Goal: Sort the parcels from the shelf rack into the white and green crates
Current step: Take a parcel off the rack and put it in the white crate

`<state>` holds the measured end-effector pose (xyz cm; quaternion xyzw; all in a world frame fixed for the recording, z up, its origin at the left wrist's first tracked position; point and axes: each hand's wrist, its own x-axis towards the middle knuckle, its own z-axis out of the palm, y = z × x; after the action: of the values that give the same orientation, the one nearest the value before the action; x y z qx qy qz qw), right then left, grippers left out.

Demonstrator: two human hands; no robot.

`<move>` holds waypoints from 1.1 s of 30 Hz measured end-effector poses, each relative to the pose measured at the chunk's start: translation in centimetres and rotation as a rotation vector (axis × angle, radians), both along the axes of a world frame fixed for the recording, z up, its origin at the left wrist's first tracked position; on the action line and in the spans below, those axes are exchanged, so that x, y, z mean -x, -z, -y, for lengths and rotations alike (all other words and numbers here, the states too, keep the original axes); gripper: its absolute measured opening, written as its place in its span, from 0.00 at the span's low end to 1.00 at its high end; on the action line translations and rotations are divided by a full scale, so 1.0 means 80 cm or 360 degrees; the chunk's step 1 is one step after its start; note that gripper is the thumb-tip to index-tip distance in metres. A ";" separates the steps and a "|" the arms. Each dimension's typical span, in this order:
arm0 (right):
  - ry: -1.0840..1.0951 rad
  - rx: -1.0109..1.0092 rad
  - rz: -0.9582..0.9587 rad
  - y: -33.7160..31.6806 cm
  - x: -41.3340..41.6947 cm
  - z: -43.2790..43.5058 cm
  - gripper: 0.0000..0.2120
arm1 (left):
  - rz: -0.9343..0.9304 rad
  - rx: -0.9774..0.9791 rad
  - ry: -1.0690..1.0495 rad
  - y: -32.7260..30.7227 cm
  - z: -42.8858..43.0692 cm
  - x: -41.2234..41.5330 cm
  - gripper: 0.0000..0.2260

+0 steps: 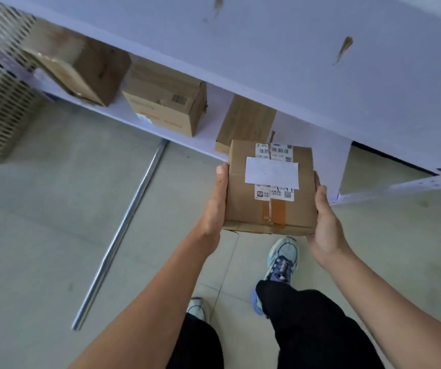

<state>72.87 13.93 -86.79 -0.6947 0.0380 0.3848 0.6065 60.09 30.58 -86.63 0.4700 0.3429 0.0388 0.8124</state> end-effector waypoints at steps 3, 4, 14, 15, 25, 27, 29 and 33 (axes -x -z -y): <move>-0.0116 -0.0037 -0.0041 -0.078 0.041 -0.031 0.26 | -0.0047 -0.0014 -0.0090 -0.077 -0.019 0.056 0.29; -0.0163 -0.0047 -0.0042 -0.107 0.054 -0.043 0.26 | -0.0039 -0.0025 -0.0120 -0.107 -0.027 0.074 0.29; -0.0526 -0.0196 0.0038 -0.406 0.191 -0.183 0.24 | 0.0047 -0.0076 -0.0589 -0.414 -0.131 0.240 0.18; -0.0548 -0.0235 0.0055 -0.432 0.205 -0.197 0.24 | 0.0058 -0.0083 -0.0610 -0.442 -0.143 0.257 0.18; -0.0744 -0.0327 0.0053 -0.598 0.309 -0.325 0.26 | 0.0081 -0.0137 -0.0673 -0.615 -0.246 0.380 0.16; -0.0739 -0.0299 0.0086 -0.605 0.324 -0.352 0.26 | 0.0048 -0.0157 -0.0693 -0.625 -0.270 0.396 0.16; -0.0713 -0.0304 0.0099 -0.603 0.337 -0.382 0.26 | 0.0006 -0.0210 -0.0720 -0.624 -0.298 0.411 0.16; -0.0717 -0.0332 0.0103 -0.589 0.370 -0.454 0.25 | -0.0108 -0.0243 -0.0721 -0.610 -0.366 0.443 0.21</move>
<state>43.25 50.26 -39.71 -0.6313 -0.1772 0.4896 0.5748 24.62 59.88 -37.84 0.4423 0.4626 0.2299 0.7332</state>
